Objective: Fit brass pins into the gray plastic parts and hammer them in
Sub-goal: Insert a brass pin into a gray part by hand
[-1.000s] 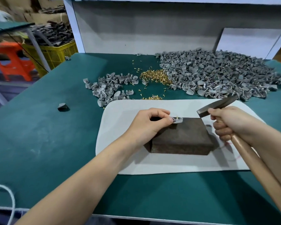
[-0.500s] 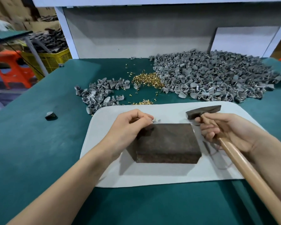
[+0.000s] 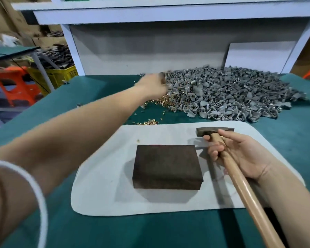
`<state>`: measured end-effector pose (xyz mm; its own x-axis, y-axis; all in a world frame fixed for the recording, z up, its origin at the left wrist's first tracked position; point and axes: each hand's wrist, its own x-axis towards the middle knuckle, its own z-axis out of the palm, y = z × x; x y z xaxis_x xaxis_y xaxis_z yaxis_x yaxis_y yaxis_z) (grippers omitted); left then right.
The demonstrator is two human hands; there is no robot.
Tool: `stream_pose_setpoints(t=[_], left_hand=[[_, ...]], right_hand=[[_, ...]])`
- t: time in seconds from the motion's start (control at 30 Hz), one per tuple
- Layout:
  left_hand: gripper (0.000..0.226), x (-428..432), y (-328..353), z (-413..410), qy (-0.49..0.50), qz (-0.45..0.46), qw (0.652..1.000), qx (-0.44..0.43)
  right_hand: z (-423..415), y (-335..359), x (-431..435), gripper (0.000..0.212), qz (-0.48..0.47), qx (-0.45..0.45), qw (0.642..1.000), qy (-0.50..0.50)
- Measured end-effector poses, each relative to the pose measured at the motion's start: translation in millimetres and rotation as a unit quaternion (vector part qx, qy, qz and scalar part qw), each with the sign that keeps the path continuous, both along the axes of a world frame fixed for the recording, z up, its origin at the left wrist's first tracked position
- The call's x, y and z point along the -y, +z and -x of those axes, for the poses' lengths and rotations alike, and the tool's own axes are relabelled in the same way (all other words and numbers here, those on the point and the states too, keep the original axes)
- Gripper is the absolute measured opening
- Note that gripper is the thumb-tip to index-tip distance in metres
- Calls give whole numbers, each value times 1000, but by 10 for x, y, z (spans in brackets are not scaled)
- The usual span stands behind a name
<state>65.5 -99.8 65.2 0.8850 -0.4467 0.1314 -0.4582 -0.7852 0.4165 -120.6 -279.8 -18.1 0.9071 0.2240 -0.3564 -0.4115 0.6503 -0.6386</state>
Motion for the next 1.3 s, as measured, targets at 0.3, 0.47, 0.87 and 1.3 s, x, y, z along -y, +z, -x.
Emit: stream_pose_setpoints(t=[0.3,0.47,0.87,1.3], left_hand=[[27,-1207,-389,-332,-6,-257,966,-35],[27,-1141,-538,-300,-36,-218,975,19],[22,-977,-556,-342,-33,-66,994,76],[11,-808,-566,-397,-109,-241,960,87]], right_hand=[[-86,-26,8,41,-25,-8,999,39],[-76,-28,-10,31,-18,-10,999,32],[-57,21,-58,29,-6,-18,1000,15],[-56,115,-145,26,98,-29,994,-22]])
